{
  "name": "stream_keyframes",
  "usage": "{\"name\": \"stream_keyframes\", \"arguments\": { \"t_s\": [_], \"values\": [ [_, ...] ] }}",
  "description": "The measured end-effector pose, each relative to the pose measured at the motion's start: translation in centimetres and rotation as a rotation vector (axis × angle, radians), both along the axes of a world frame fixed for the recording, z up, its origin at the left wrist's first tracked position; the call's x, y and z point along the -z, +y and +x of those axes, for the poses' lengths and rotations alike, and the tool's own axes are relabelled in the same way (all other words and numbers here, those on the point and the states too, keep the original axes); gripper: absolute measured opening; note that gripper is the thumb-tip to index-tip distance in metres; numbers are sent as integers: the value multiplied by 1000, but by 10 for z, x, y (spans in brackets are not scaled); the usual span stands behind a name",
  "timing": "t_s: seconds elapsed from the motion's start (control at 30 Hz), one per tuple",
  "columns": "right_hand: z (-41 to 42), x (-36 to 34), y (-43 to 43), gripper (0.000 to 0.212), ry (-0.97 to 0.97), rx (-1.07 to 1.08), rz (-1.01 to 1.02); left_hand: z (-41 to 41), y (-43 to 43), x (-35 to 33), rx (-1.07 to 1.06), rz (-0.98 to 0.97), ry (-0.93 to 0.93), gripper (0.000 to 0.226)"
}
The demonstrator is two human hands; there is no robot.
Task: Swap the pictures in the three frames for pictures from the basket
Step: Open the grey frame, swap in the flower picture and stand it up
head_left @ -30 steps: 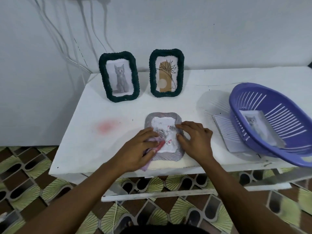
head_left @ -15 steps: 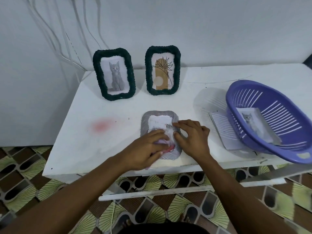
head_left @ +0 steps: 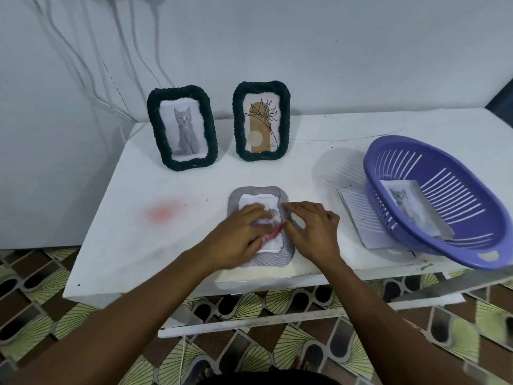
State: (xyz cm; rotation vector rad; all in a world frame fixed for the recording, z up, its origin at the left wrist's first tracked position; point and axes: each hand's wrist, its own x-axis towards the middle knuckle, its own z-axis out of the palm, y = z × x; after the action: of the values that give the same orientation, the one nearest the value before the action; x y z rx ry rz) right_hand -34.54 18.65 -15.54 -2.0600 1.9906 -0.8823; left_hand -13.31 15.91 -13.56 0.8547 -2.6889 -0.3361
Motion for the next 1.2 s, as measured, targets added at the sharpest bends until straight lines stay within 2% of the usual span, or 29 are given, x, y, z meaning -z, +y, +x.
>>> {"name": "stream_keyframes", "arguments": {
  "t_s": [0.17,0.37,0.5,0.73,0.87,1.03,1.2],
  "values": [
    [0,1,-1,34,-1,6,-9,16,14,1,112,11,21,34],
    [1,1,-2,33,21,8,-9,8,-27,2,-190,-34,21,41],
    [1,1,-3,34,13,5,-10,-4,-35,2,-279,-54,15,46],
    [1,1,-2,32,15,11,-2,5,-23,0,-108,-45,6,41],
    [0,1,-2,32,8,10,-6,29,-1,3,-101,-71,24,36],
    [0,1,-2,32,-6,6,2,74,4,-1,-381,-32,194,41],
    [0,0,-1,32,-16,3,-16,122,3,-2,-651,-29,121,47]
  ]
}}
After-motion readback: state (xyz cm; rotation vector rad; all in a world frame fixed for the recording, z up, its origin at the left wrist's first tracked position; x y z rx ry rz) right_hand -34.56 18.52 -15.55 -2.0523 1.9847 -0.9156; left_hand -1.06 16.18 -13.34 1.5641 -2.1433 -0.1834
